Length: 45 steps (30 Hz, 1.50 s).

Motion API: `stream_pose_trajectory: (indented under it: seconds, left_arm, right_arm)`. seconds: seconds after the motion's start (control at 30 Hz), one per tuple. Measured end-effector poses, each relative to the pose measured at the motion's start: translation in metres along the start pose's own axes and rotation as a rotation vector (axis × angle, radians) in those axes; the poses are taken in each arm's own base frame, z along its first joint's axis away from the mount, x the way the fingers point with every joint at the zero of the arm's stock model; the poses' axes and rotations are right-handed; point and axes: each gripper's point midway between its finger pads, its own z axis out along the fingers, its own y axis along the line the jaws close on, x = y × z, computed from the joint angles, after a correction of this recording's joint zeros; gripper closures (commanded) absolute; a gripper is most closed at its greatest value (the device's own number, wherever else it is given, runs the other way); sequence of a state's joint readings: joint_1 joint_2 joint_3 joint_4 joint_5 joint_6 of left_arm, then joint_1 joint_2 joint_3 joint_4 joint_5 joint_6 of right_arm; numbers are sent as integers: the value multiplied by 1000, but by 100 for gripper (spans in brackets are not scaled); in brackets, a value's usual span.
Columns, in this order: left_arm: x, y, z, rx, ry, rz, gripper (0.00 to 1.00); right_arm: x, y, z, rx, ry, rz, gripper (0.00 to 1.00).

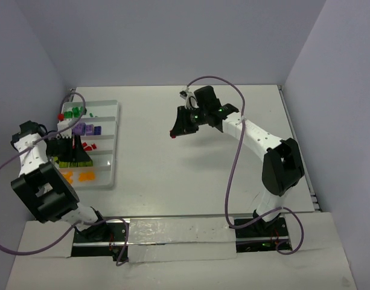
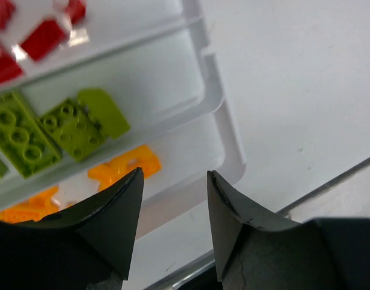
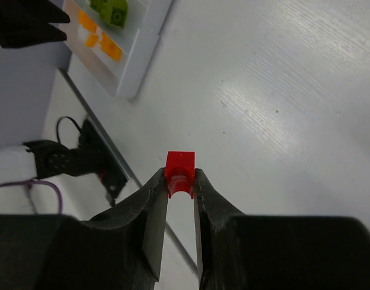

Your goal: Sort the legos into containers by color

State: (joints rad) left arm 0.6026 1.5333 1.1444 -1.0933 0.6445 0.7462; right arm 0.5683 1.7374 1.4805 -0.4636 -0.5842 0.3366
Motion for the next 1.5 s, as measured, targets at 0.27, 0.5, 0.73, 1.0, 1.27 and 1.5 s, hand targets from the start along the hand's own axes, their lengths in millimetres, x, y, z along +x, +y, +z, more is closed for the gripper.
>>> stream_pose_trajectory:
  seconds: [0.27,0.5,0.73,1.0,1.27,1.5]
  left_arm:
    - [-97,-111,-6,121,-277,180,16]
    - [-131,-230,-1,346,-413,286,26]
    - [-146,-239,22,472,-326,118,31]
    - [-146,-271,14,610,-285,28,25]
    - [-131,-292,25,659,-205,-73,23]
    - [-127,-301,35,676,-166,-128,26]
  right_arm:
    - [-20,-9,-3,-36,-78,371,100]
    - [-37,28,-3,-270,-102,510,100]
    - [-26,50,-13,-408,-71,265,100]
    - [-17,50,-16,-329,-104,-171,100]
    - [-10,44,-7,-223,-101,-418,100]
    - [-11,61,-4,-213,-102,-548,100]
